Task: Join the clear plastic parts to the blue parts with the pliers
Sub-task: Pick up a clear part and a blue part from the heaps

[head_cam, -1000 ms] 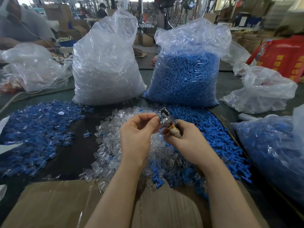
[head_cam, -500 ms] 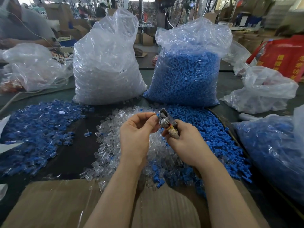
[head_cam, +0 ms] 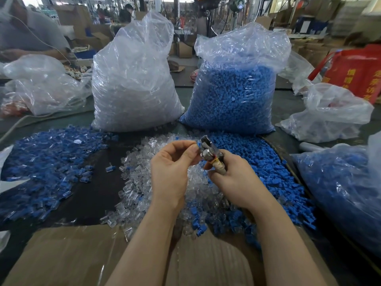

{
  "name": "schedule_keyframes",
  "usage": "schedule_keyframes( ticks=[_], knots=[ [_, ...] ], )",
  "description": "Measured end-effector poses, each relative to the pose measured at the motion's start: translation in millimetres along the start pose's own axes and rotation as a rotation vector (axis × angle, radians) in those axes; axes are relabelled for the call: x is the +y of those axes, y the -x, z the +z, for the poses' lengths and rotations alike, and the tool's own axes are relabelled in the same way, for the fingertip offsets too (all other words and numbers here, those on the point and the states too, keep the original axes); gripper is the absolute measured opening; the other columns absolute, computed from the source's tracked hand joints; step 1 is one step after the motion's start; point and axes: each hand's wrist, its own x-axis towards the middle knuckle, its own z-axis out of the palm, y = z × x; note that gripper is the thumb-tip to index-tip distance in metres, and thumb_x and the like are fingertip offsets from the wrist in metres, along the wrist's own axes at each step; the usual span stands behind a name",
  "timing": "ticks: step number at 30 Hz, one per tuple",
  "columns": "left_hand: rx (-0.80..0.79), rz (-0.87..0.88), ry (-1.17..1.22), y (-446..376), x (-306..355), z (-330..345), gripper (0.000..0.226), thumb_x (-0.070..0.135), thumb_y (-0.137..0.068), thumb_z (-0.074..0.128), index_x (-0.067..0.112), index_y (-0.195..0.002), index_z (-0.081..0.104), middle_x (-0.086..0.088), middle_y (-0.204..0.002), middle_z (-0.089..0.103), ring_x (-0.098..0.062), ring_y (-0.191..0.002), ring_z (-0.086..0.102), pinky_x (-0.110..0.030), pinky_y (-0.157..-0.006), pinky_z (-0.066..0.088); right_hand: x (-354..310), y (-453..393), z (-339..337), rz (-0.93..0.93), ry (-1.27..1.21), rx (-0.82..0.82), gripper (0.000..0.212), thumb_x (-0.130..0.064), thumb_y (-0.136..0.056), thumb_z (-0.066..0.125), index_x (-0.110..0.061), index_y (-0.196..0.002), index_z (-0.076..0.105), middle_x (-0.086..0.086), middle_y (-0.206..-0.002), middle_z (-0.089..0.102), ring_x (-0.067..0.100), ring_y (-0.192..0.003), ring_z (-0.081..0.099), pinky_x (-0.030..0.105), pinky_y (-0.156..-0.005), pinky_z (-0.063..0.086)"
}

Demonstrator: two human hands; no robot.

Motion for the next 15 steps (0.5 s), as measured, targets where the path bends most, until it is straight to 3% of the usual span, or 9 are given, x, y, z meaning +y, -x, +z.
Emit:
schedule_keyframes(
  ticks=[4, 10, 15],
  knots=[
    [-0.003, 0.002, 0.006, 0.4, -0.5, 0.6, 0.011, 0.001, -0.087, 0.067, 0.011, -0.086, 0.071, 0.003, -0.075, 0.073, -0.006, -0.070, 0.068, -0.018, -0.067, 0.054, -1.2, 1.2, -1.1, 0.004, -0.006, 0.004, 0.013, -0.028, -0.075, 0.052, -0.023, -0.086, 0.059, -0.001, -0.070, 0.061, 0.019, -0.065, 0.057, 0.044, -0.062, 0.051],
    [0.018, -0.005, 0.017, -0.2, 0.0, 0.7, 0.012, 0.000, -0.087, 0.067, 0.011, -0.086, 0.070, 0.004, -0.073, 0.073, -0.005, -0.068, 0.067, -0.017, -0.066, 0.053, -5.3, 0.5, 3.1, 0.010, 0.005, 0.029, 0.022, -0.031, -0.070, 0.045, -0.020, -0.083, 0.059, -0.003, -0.067, 0.058, 0.016, -0.061, 0.052, 0.036, -0.057, 0.044],
    [0.033, -0.002, 0.021, -0.1, 0.9, 1.5, 0.012, 0.000, -0.087, 0.067, 0.011, -0.085, 0.070, 0.005, -0.073, 0.073, -0.006, -0.069, 0.068, -0.017, -0.065, 0.053, -4.2, 0.8, 3.3, 0.000, 0.011, 0.040, 0.017, -0.030, -0.071, 0.046, -0.023, -0.080, 0.058, -0.004, -0.063, 0.056, 0.011, -0.057, 0.050, 0.030, -0.053, 0.039]
  ],
)
